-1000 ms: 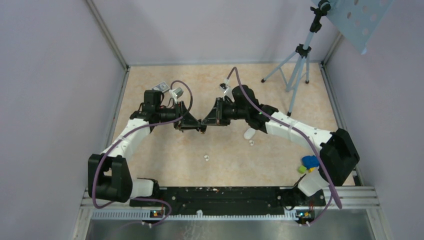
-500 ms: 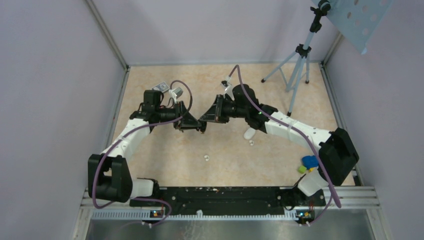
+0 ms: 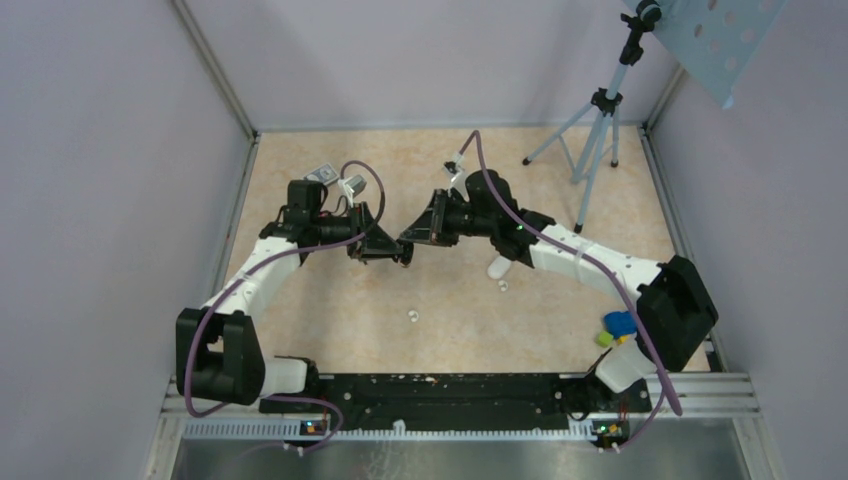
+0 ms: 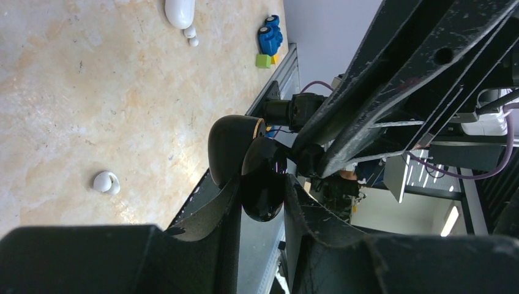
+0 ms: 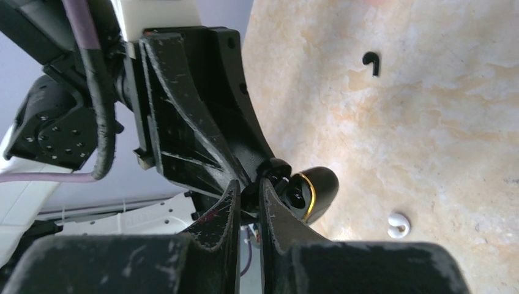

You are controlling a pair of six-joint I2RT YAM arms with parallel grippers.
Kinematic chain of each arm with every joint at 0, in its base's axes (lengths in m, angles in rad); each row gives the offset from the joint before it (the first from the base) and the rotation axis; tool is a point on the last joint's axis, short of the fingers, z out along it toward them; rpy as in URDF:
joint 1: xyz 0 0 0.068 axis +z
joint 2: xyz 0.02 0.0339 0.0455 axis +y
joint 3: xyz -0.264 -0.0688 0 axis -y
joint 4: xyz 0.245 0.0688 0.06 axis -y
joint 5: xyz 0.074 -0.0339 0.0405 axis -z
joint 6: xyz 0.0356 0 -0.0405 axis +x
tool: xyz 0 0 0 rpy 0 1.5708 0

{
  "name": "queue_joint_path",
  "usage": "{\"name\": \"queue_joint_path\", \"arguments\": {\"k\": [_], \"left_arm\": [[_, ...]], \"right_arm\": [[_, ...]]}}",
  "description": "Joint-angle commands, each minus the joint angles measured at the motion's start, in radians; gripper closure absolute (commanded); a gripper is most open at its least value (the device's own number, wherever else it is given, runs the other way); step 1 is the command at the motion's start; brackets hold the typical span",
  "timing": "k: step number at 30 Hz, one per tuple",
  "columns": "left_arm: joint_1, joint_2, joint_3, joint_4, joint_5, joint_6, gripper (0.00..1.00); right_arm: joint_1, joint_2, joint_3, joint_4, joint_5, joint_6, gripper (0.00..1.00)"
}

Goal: Insert the wireless bluetooth earbuds into the charging case
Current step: Insert the right earbud into the right side groove of the charging case.

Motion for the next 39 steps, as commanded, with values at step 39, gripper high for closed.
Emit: {"name": "queue_joint_path", "arguments": {"k": [39], "left_arm": [[0.006, -0.025, 0.023, 0.017, 0.037, 0.028, 1.00]], "right_arm": [[-0.008, -0.018, -0.048, 0.030, 0.066, 0.012, 1.00]]}}
